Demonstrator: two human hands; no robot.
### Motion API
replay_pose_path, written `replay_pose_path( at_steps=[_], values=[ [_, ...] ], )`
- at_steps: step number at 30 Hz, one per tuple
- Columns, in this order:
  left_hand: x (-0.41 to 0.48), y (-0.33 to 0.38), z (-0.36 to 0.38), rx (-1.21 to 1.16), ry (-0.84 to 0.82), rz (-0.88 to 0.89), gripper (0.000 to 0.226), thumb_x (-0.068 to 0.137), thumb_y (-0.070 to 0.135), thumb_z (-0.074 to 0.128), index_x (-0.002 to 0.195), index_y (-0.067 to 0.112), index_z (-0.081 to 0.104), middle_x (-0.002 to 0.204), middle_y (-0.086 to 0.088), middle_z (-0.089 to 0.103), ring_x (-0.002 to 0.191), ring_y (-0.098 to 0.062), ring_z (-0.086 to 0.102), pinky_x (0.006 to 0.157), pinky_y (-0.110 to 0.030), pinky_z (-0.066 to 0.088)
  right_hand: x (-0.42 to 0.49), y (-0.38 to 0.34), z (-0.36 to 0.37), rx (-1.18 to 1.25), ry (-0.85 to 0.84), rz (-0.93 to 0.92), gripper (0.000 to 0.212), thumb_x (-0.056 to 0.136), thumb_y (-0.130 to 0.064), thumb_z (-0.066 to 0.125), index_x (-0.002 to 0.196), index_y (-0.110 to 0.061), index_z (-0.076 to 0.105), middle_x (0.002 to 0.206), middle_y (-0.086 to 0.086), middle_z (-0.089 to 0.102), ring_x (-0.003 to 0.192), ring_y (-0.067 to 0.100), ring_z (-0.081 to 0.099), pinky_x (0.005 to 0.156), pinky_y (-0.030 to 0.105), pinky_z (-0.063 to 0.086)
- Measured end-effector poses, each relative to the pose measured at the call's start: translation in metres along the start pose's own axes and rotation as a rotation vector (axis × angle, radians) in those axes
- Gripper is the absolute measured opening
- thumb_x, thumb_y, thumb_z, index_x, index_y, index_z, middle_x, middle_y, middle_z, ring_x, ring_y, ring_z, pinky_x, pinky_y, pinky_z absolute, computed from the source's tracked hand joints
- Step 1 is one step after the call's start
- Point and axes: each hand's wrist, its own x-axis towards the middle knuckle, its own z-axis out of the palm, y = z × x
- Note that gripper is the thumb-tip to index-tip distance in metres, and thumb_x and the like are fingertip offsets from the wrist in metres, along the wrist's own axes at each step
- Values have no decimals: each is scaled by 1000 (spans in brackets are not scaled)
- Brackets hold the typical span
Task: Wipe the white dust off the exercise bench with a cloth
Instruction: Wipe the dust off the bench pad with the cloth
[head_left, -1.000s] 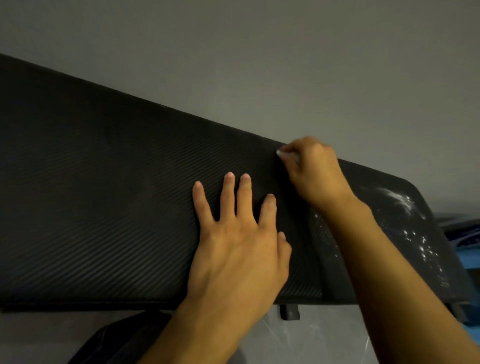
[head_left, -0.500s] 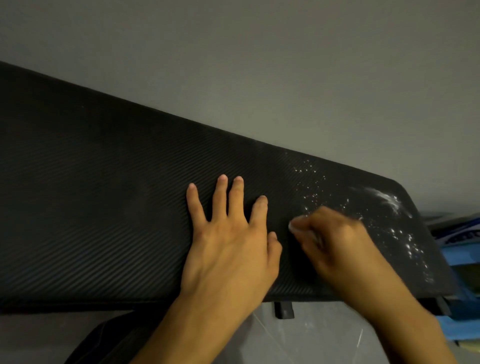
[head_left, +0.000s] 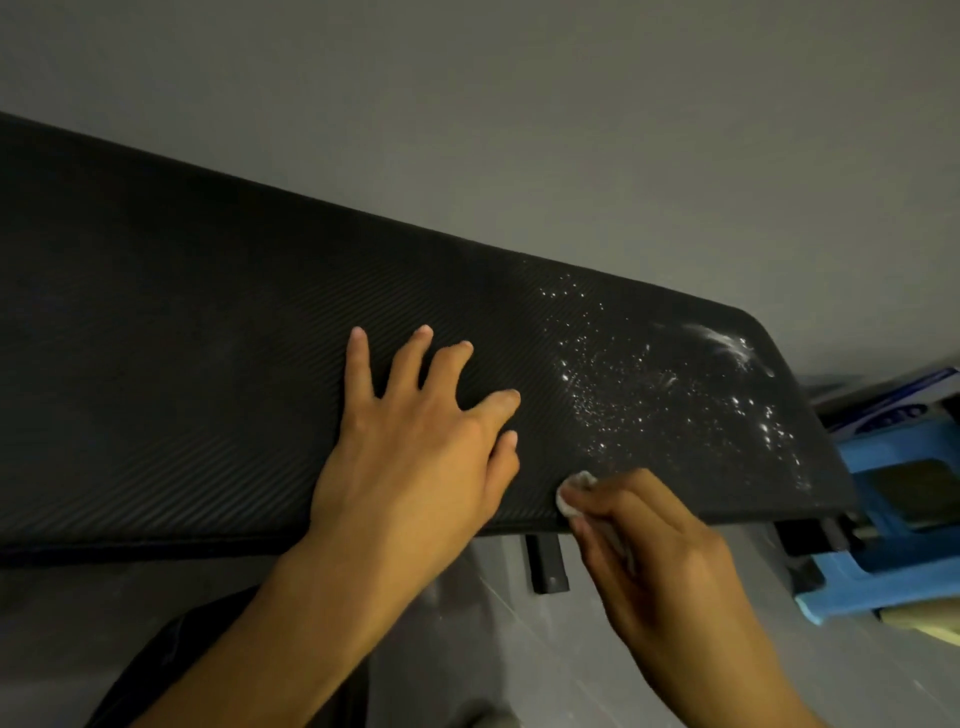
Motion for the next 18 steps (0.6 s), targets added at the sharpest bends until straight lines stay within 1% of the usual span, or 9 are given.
replay_pose_path(
  at_steps=[2, 5, 7, 9, 11, 14, 16, 18],
  values=[
    [0, 2, 2, 21, 35, 18, 36, 95, 45, 52, 121, 33, 74, 138, -15, 62, 137, -43, 49, 112, -78, 23, -1, 12, -2, -31, 26, 53, 13, 94, -16, 69, 106, -18, 71, 101, -12, 59, 91, 1, 64, 77, 20, 52],
    [1, 8, 3, 54, 32, 2, 37, 89, 41, 59, 120, 30, 75, 135, -19, 63, 133, -46, 52, 110, -78, 26, 14, 26, -2, -70, 72, 135, 14, 96, -18, 65, 110, -16, 71, 99, -8, 58, 85, 8, 63, 74, 27, 54],
    [1, 20, 4, 70, 2, -20, 40, 91, 39, 57, 127, 29, 71, 139, -21, 60, 135, -47, 49, 111, -77, 26, 16, 25, -1, -81, 66, 111, 16, 97, -17, 63, 111, -15, 70, 101, -7, 58, 87, 8, 63, 76, 28, 54],
    [3, 33, 6, 60, -17, -27, 46, 92, 40, 57, 134, 25, 67, 144, -25, 55, 139, -48, 45, 111, -78, 25, 5, 19, -1, -46, 41, 73, 16, 97, -16, 64, 111, -15, 70, 103, -7, 60, 94, 6, 64, 80, 25, 53],
    [6, 43, 9, 49, -22, -34, 51, 95, 43, 50, 141, 23, 60, 150, -27, 48, 143, -49, 38, 111, -80, 19, -7, 14, -3, -15, 29, 60, 16, 95, -17, 65, 110, -16, 71, 104, -9, 60, 97, 3, 65, 80, 24, 53],
    [8, 46, 13, 86, -30, -36, 58, 98, 45, 30, 150, 24, 48, 157, -26, 39, 148, -48, 29, 112, -80, 12, 5, 21, -2, -24, 44, 78, 15, 96, -19, 64, 109, -16, 70, 100, -9, 59, 88, 5, 64, 75, 26, 53],
    [7, 44, 15, 82, -30, -24, 59, 99, 45, 28, 151, 24, 47, 158, -25, 38, 149, -47, 28, 113, -79, 12, 26, 27, 4, -53, 84, 119, 18, 99, -21, 61, 113, -14, 70, 102, -7, 58, 86, 7, 63, 75, 28, 54],
    [4, 42, 15, 72, -30, -10, 61, 98, 48, 27, 150, 23, 48, 157, -25, 39, 149, -47, 29, 114, -79, 13, 39, 26, 10, -60, 112, 152, 21, 99, -21, 59, 116, -13, 69, 105, -5, 59, 88, 9, 63, 77, 29, 54]
  ],
)
